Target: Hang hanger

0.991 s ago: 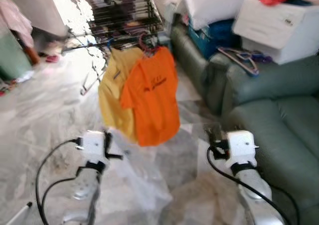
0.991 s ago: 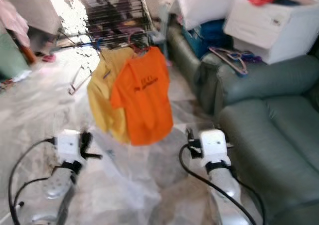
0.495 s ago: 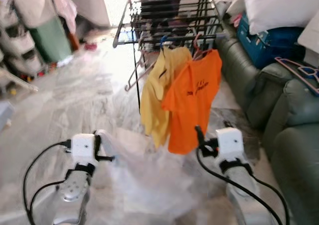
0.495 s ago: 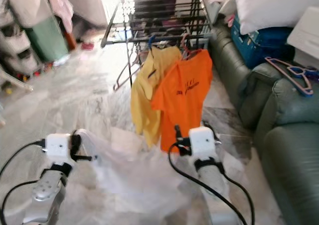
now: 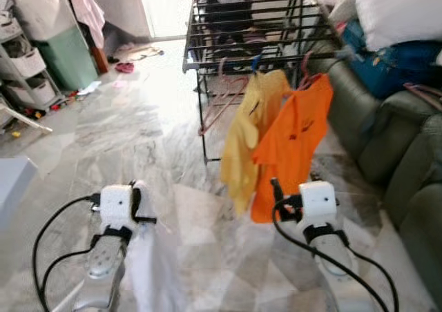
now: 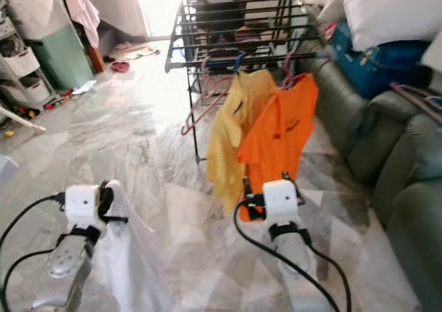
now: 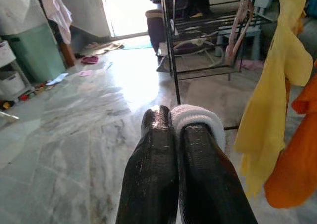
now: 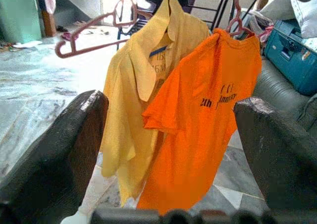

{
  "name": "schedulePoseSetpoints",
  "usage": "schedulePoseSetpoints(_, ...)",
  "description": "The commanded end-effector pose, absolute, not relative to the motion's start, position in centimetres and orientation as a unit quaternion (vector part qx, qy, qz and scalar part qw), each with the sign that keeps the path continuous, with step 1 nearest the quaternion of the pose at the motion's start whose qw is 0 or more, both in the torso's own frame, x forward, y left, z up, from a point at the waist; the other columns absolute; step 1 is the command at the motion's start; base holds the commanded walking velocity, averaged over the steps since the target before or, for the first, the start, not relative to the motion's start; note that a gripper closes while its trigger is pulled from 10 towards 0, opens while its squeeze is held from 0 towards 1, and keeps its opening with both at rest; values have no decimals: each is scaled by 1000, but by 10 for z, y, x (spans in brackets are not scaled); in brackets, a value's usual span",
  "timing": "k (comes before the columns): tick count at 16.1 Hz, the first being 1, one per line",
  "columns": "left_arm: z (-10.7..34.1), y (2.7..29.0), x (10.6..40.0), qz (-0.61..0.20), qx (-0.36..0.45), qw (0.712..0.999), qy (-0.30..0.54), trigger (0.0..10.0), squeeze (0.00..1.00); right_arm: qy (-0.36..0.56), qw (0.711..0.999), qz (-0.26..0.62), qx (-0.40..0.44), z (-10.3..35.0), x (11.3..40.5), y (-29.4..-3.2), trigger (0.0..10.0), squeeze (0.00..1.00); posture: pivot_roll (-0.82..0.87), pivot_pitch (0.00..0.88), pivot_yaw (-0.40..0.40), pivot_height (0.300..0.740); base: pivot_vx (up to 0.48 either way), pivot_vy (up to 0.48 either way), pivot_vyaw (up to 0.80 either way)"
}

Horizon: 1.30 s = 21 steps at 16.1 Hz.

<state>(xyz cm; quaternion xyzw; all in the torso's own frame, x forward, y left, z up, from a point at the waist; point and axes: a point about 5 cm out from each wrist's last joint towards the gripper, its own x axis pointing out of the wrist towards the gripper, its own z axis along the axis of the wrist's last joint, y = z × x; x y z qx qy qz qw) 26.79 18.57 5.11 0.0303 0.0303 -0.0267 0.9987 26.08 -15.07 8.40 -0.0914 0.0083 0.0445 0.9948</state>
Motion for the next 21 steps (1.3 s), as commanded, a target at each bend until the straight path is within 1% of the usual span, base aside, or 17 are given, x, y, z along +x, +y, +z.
schedulePoseSetpoints(1, 52, 185, 269, -29, 38, 999, 26, 10000, 0, 8, 995, 46, -87, 85, 262, -150, 10000, 0, -135, 0, 83, 740, 0, 0, 0)
schedulePoseSetpoints(3, 48, 186, 268, -2, 38, 999, 39, 10000, 0, 11, 994, 62, -87, 85, 265, -148, 10000, 0, -123, 0, 53, 740, 0, 0, 0)
schedulePoseSetpoints(7, 43, 185, 261, 21, 39, 998, 41, 10000, 0, 11, 992, 88, -93, 86, 273, -144, 10000, 0, -92, 0, 2, 740, 0, 0, 0)
schedulePoseSetpoints(9, 43, 185, 257, 26, 42, 998, 40, 10000, 0, 8, 991, 96, -94, 88, 278, -141, 10000, 0, -81, 0, -2, 740, 0, 0, 0)
schedulePoseSetpoints(12, 44, 186, 260, 26, 50, 998, 40, 10000, 0, 5, 990, 100, -95, 88, 281, -136, 10000, 0, -85, 0, 15, 740, 0, 0, 0)
schedulePoseSetpoints(15, 46, 186, 267, 15, 57, 997, 41, 10000, 0, 3, 992, 90, -88, 87, 279, -134, 10000, 0, -102, 0, 45, 740, 0, 0, 513)
schedulePoseSetpoints(19, 48, 183, 272, 5, 64, 997, 40, 10000, 0, 3, 993, 82, -83, 86, 276, -134, 10000, 0, -108, 0, 63, 740, 0, 0, 644)
schedulePoseSetpoints(21, 48, 185, 273, 21, 77, 996, 39, 10000, 0, 4, 994, 76, -78, 85, 276, -136, 10000, 0, -104, 0, 67, 740, 0, 0, 0)
